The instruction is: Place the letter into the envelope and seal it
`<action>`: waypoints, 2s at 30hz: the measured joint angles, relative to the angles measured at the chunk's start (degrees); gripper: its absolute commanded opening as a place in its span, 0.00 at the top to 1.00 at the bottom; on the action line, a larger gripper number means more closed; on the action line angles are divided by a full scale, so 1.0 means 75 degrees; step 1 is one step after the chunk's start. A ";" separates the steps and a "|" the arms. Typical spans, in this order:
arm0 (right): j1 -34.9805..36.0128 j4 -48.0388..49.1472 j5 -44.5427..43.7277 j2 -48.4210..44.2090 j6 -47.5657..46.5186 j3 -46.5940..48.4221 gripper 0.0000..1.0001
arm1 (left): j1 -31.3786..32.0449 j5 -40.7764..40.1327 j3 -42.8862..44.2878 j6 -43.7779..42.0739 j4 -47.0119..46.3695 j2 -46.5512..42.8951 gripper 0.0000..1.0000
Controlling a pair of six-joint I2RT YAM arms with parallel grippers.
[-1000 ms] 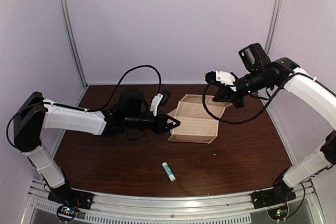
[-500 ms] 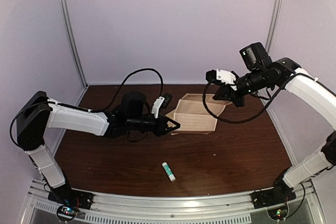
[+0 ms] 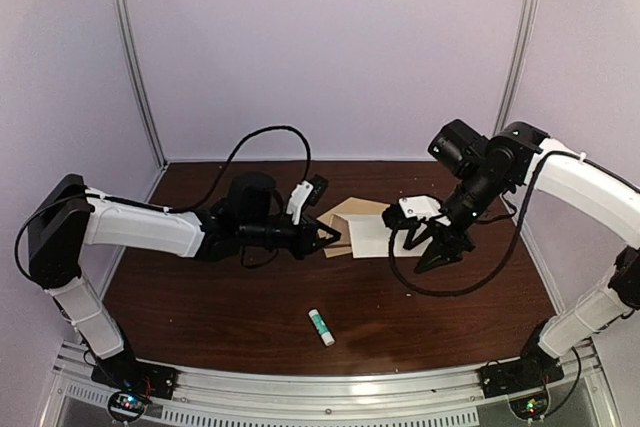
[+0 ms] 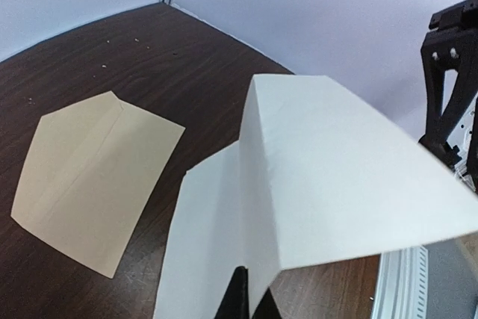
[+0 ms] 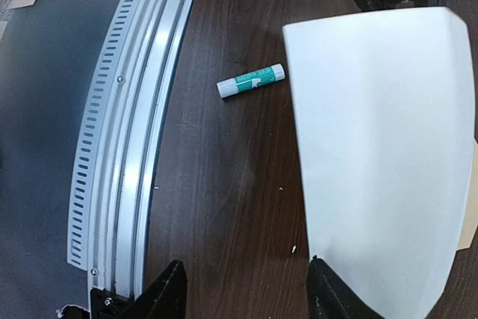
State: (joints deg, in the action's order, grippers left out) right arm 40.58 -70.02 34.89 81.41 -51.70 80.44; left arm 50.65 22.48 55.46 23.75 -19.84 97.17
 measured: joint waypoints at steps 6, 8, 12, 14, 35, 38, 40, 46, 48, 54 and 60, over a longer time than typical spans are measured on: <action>-0.0772 -0.0580 0.0353 -0.0303 -0.0286 0.1492 0.42 | -0.0012 -0.0277 0.0128 -0.1247 0.0699 -0.0391 1.00; -0.0851 -0.0396 0.0347 -0.0458 -0.0236 0.1708 0.41 | -0.0012 -0.0286 0.0192 -0.1655 0.0903 -0.0522 1.00; -0.0845 0.0119 0.0347 -0.0391 -0.0102 0.1676 0.40 | -0.0012 -0.0102 0.0239 -0.2279 0.1180 -0.0810 1.00; -0.0845 0.0315 0.0350 -0.0131 -0.0073 0.1632 0.40 | -0.0012 0.0052 0.0294 -0.2495 0.1294 -0.0930 1.00; -0.0781 0.0530 0.1513 0.1393 -0.0067 0.1513 0.45 | 0.0207 0.0638 0.0656 -0.3905 0.2425 -0.1413 1.00; -0.0743 0.0460 0.1550 0.1594 -0.0064 0.1454 0.50 | 0.0207 0.0641 0.0656 -0.3931 0.2425 -0.1472 1.00; -0.0705 0.0408 0.1571 0.1740 -0.0047 0.1454 0.57 | 0.0210 0.0638 0.0656 -0.3934 0.2425 -0.1542 1.00; -0.0650 0.0093 0.1655 0.2095 -0.0087 0.1510 0.76 | 0.0213 0.0612 0.0656 -0.3978 0.2422 -0.1649 1.00; -0.0647 0.0006 0.1690 0.2130 -0.0122 0.1542 0.79 | 0.0213 0.0589 0.0656 -0.3987 0.2425 -0.1649 1.00; -0.0641 -0.0146 0.1743 0.2133 -0.0111 0.1664 0.75 | 0.0213 0.0554 0.0656 -0.3995 0.2425 -0.1649 1.00; -0.0641 -0.0300 0.1740 0.2133 -0.0079 0.1845 0.72 | 0.0213 0.0542 0.0664 -0.4051 0.2463 -0.1649 1.00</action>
State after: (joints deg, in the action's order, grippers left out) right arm 35.77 -72.27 47.94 97.41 -52.29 94.28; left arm 52.25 26.55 60.45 -6.63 -1.37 84.79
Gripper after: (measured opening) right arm 0.277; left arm 0.007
